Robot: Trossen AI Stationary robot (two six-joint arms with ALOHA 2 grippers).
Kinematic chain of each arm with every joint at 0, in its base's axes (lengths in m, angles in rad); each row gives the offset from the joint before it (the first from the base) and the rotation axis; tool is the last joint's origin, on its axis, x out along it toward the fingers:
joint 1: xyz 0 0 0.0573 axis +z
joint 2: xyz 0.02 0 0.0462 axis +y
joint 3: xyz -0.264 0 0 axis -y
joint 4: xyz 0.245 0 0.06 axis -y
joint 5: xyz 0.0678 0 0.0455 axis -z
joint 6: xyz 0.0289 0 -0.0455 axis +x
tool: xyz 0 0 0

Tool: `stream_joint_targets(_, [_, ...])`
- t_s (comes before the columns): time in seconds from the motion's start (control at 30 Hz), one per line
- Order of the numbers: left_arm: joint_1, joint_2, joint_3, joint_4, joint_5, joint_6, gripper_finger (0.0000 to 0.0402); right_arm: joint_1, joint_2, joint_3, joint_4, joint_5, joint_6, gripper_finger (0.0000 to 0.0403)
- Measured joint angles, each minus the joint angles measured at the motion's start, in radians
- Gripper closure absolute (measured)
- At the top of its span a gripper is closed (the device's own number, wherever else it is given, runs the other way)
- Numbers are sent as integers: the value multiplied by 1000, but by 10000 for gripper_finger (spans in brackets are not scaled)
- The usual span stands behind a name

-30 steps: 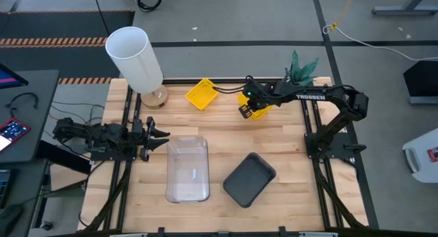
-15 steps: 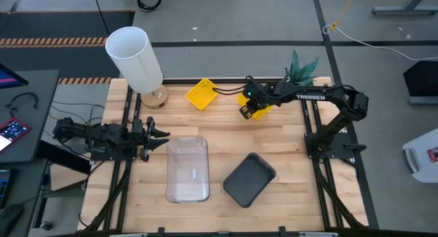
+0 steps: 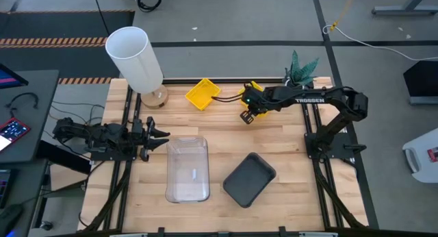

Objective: Stack baskets by color
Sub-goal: Stack the bottom right yellow bin into the top yellow bin

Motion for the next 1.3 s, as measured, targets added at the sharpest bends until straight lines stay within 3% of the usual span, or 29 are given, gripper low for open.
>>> stream_joint_targets(0.87, [0, 0, 0, 0, 0, 0, 285, 30, 0, 44, -96, 110, -62, 396])
stream_joint_targets(1.3, [0, 0, 0, 0, 0, 0, 285, 29, -1, -86, 24, 108, -78, 396])
